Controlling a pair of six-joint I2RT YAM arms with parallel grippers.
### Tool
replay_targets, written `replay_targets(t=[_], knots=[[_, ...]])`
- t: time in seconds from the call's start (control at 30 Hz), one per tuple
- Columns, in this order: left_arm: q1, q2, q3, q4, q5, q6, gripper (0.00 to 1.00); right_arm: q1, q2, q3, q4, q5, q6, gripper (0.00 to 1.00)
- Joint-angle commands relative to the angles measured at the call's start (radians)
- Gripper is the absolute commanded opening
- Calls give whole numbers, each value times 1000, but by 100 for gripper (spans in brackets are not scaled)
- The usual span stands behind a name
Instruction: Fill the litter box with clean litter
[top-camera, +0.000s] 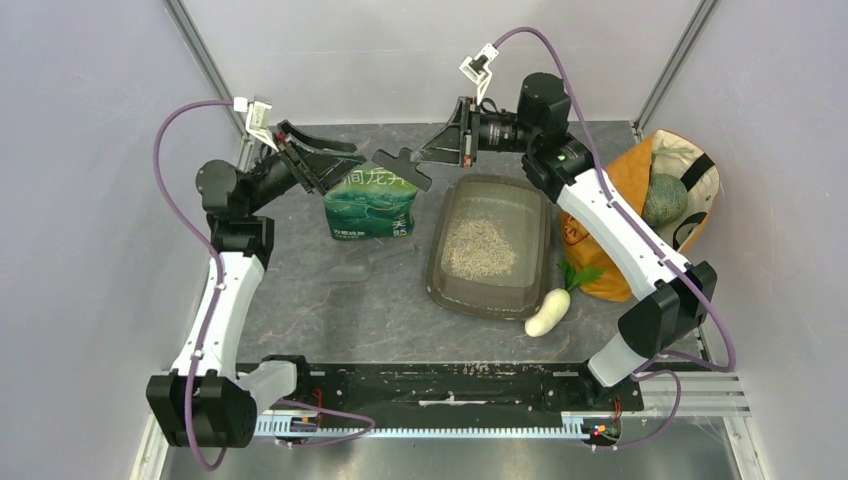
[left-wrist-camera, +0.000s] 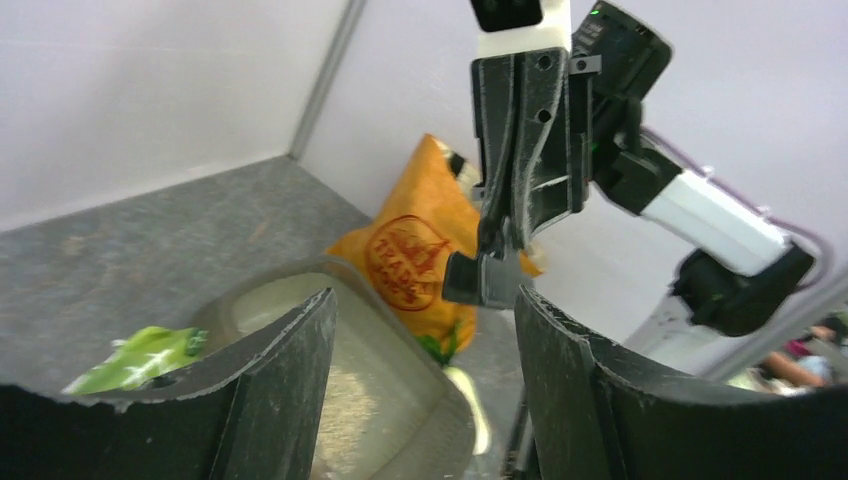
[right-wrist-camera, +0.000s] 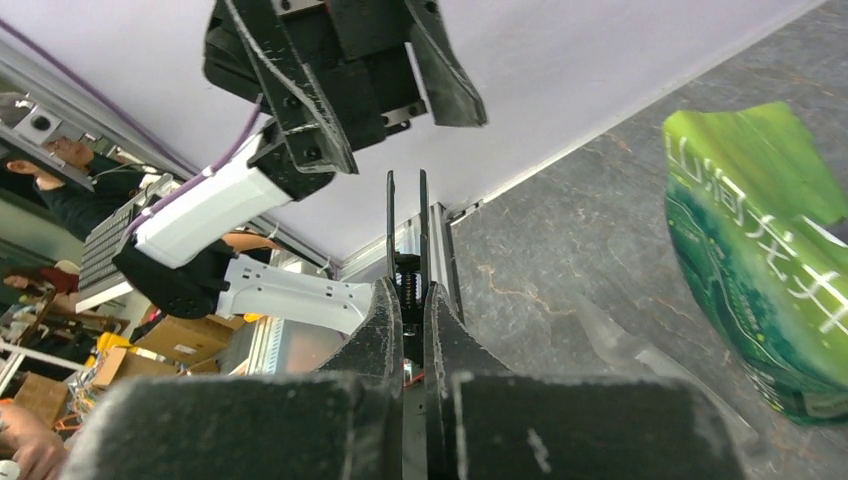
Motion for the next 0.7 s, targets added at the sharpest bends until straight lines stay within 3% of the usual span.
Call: replay_targets(t=[0.0,0.2,0.27,0.43,0.67], knots=[[26,-49,105,-317,-5,379,72,-37,-4,79,-68,6,-66,0],[58,112,425,-1181,55,1400,70,-100,101,305,-490,33,-555,0],[60,175,486,-1335,15,1635,69,-110,141,377,-626,62,-774,0],[61,292,538,-1437,-37,1945,66,-129,207,450,-755,90,-1035,0],[58,463,653,-1462,-39,2064,65,-129,315,527,-795,109,-1221,0]])
